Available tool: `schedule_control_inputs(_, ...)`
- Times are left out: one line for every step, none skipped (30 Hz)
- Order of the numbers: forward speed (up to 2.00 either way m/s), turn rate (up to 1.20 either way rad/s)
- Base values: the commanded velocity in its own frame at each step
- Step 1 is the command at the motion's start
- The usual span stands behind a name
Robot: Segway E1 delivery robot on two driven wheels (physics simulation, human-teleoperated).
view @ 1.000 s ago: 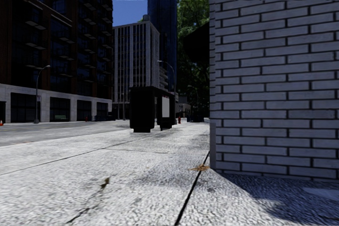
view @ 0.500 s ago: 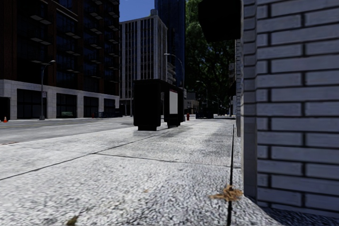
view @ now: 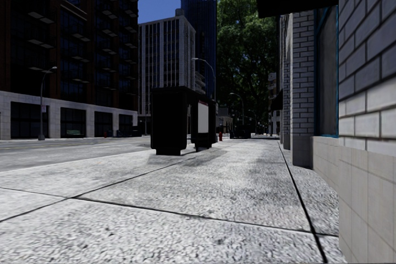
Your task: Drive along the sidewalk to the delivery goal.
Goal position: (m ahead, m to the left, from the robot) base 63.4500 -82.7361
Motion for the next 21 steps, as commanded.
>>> schedule_control_inputs(2.00,-0.37)
schedule_control_inputs(2.00,-0.37)
schedule_control_inputs(2.00,-0.38)
schedule_control_inputs(2.00,-0.38)
schedule_control_inputs(2.00,-0.38)
schedule_control_inputs(2.00,-0.38)
schedule_control_inputs(2.00,-0.38)
schedule_control_inputs(2.00,-0.38)
schedule_control_inputs(2.00,-0.38)
schedule_control_inputs(2.00,-0.38)
schedule_control_inputs(2.00,-0.38)
schedule_control_inputs(2.00,-0.38)
schedule_control_inputs(2.00,-0.38)
schedule_control_inputs(2.00,-0.38)
schedule_control_inputs(2.00,-0.38)
schedule_control_inputs(2.00,-0.38)
schedule_control_inputs(2.00,-0.38)
schedule_control_inputs(2.00,-0.38)
schedule_control_inputs(2.00,-0.38)
schedule_control_inputs(2.00,-0.38)
schedule_control_inputs(2.00,-0.38)
